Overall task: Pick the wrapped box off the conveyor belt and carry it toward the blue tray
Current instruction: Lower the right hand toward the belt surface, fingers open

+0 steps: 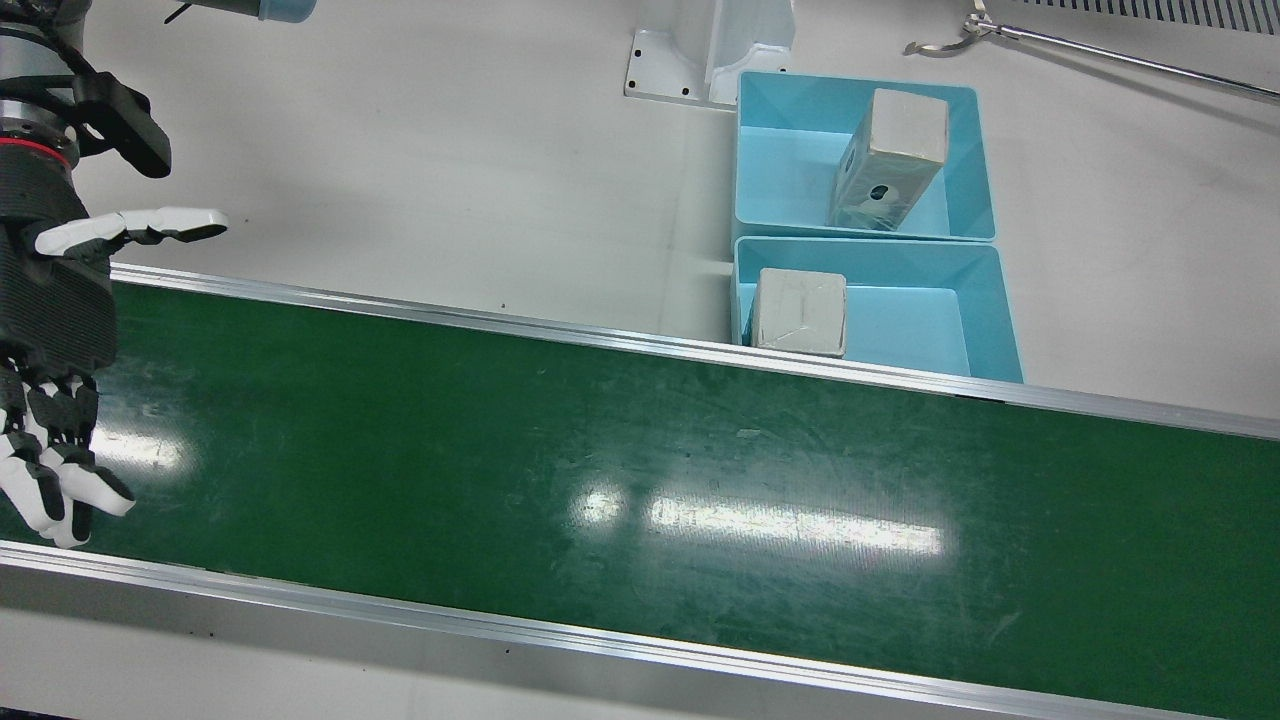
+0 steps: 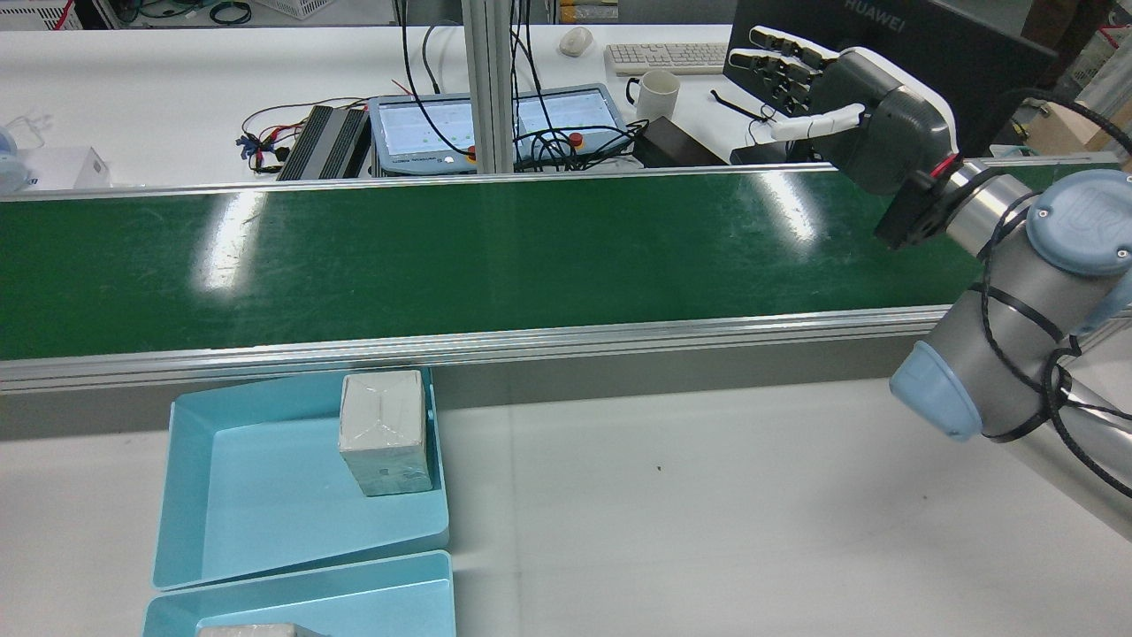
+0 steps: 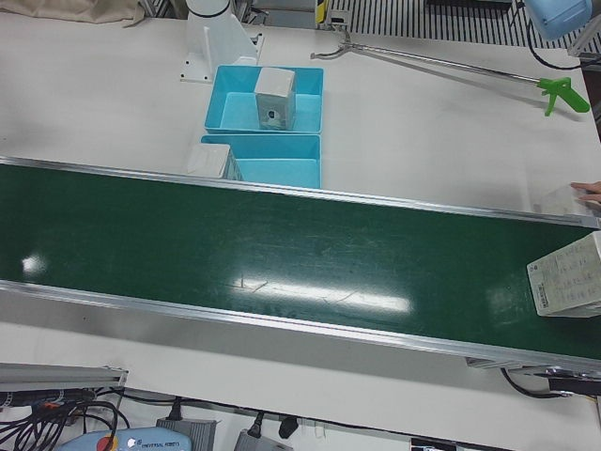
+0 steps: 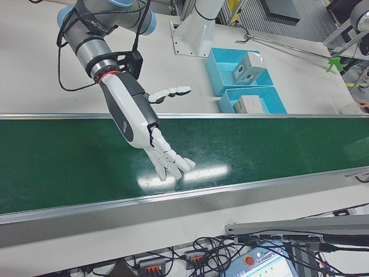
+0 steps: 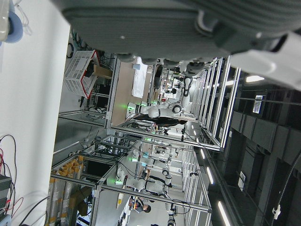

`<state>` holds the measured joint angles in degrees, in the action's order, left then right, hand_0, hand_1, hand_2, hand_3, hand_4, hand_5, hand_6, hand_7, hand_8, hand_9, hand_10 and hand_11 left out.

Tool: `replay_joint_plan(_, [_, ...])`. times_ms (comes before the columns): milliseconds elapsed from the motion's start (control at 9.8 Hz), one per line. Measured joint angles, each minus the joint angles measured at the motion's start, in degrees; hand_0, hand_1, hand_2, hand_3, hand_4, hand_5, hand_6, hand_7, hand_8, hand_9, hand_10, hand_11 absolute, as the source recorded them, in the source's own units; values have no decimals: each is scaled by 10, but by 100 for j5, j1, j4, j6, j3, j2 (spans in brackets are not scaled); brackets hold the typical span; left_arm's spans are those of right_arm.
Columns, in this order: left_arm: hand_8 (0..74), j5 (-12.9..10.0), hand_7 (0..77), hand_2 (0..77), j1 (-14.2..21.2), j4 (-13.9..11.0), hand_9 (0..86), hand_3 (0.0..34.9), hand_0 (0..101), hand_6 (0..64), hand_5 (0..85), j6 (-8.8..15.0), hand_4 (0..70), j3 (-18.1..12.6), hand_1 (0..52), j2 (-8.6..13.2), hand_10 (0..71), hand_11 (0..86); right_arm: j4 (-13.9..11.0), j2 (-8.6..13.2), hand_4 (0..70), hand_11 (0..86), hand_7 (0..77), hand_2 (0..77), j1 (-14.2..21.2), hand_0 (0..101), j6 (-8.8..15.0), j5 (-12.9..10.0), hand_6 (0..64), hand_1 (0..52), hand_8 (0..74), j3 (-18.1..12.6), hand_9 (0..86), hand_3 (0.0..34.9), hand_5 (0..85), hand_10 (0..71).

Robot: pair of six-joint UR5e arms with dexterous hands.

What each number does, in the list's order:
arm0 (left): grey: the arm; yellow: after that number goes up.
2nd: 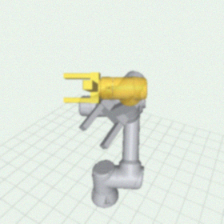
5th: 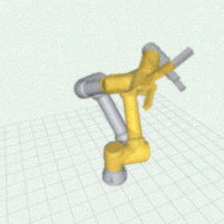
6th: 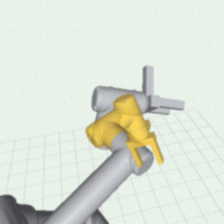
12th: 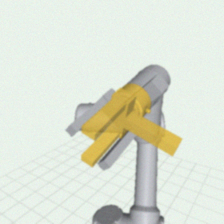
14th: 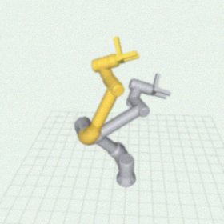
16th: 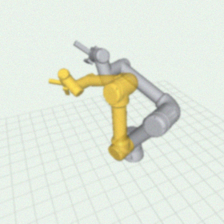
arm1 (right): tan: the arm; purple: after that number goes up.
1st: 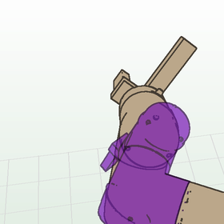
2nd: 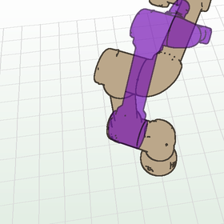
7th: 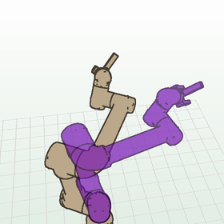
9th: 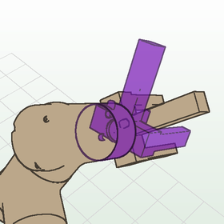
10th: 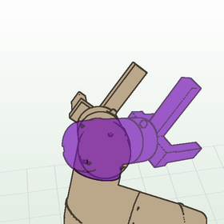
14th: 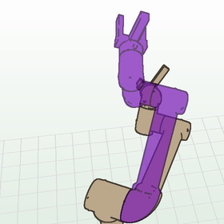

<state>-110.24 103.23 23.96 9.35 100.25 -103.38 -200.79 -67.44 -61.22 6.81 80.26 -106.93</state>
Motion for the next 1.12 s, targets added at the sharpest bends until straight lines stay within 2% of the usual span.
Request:
replay_joint_plan(102, [5, 0, 5, 11, 0, 0, 5, 0, 0, 5, 11, 0, 5, 0, 0, 0, 5, 5, 59, 2, 11, 11, 169, 120, -3, 468, -3, 6, 76, 131, 44, 11, 71, 0, 93, 0])
replay_joint_plan(204, [5, 0, 5, 5, 0, 0, 5, 0, 0, 5, 11, 0, 5, 0, 0, 0, 5, 5, 133, -2, 142, 11, 196, 125, 7, 467, -11, 8, 98, 115, 44, 19, 71, 0, 87, 0])
replay_joint_plan(306, [5, 0, 5, 11, 0, 0, 0, 0, 0, 5, 11, 0, 5, 0, 0, 0, 0, 5, 255, -11, 164, 11, 224, 93, 21, 466, -60, 6, 109, 71, 55, 65, 98, 0, 115, 0])
replay_joint_plan(612, [5, 0, 5, 11, 0, 0, 5, 0, 0, 5, 11, 0, 5, 0, 0, 0, 5, 0, 877, -29, 164, 11, 224, 76, 53, 463, -333, 4, 109, 93, 65, 442, 98, 0, 115, 16])
replay_joint_plan(714, [5, 0, 5, 11, 0, 0, 5, 0, 0, 5, 11, 0, 5, 0, 0, 0, 5, 0, 967, -27, 191, 11, 245, 98, 62, 462, -365, 7, 114, 93, 65, 508, 98, 0, 120, 11])
replay_joint_plan(918, [5, 0, 5, 11, 0, 0, 0, 0, 0, 5, 11, 0, 5, 0, 0, 0, 5, 5, 1025, 13, 191, 11, 245, 109, 214, 462, -378, -4, 114, 93, 65, 623, 98, 0, 120, 0])
replay_joint_plan(1122, [5, 0, 5, 11, 0, 0, 0, 0, 0, 5, 11, 0, 5, 0, 0, 0, 5, 0, 1030, 292, 164, 11, 202, 109, 367, 445, -382, -19, 93, 93, 49, 860, 44, 0, 104, 0])
